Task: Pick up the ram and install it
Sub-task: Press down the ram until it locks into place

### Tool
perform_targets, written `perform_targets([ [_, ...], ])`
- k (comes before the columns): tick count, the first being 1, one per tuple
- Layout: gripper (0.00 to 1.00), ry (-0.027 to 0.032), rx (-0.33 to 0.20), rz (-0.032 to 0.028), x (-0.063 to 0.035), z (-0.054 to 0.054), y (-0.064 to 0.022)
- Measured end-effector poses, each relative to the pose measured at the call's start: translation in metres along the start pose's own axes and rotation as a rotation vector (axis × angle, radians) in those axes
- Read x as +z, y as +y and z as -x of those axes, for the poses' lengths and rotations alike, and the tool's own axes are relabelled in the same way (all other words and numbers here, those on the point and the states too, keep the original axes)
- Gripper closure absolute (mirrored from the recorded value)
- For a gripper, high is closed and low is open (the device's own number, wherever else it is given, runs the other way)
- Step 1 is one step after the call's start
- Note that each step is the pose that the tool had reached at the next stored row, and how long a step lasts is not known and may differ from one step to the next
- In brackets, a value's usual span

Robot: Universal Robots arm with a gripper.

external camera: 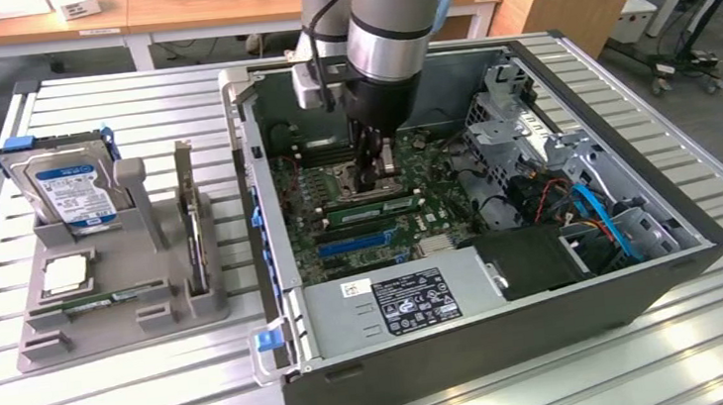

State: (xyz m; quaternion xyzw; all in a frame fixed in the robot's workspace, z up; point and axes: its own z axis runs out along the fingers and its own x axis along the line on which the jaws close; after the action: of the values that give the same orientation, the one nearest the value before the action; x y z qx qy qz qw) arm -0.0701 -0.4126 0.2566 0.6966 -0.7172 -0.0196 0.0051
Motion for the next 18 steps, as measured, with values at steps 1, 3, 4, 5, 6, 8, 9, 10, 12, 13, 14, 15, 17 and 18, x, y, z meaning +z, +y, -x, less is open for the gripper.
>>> perform_targets([
  [1, 0.90, 0.0000, 0.000, 0.0000, 0.0000, 0.000, -0.0019],
  [3, 0.90, -0.0001, 0.000, 0.0002, -0.0002, 0.000, -0.0058],
  [4, 0.90, 0.0000, 0.000, 0.0003, -0.0002, 0.000, -0.0078],
  [5, 0.90, 0.0000, 0.000, 0.0004, -0.0003, 0.000, -0.0099],
  [6, 0.90, 0.0000, 0.000, 0.0006, -0.0004, 0.000, -0.0120],
  [8, 0.90, 0.0000, 0.000, 0.0008, -0.0005, 0.000, -0.0160],
  [9, 0.90, 0.0000, 0.000, 0.0009, -0.0006, 0.001, -0.0180],
  [10, 0.90, 0.0000, 0.000, 0.0009, -0.0007, 0.001, -0.0199],
  [12, 0.90, 0.0000, 0.000, 0.0010, -0.0008, 0.001, -0.0239],
  [13, 0.90, 0.0000, 0.000, 0.0011, -0.0009, 0.001, -0.0257],
  [14, 0.90, 0.0000, 0.000, 0.0011, -0.0009, 0.001, -0.0278],
  [15, 0.90, -0.0001, 0.000, 0.0011, -0.0010, 0.001, -0.0293],
  [17, 0.90, -0.0001, 0.000, 0.0011, -0.0010, 0.001, -0.0300],
  [18, 0.90, 0.0000, 0.000, 0.0011, -0.0010, 0.001, -0.0300],
])
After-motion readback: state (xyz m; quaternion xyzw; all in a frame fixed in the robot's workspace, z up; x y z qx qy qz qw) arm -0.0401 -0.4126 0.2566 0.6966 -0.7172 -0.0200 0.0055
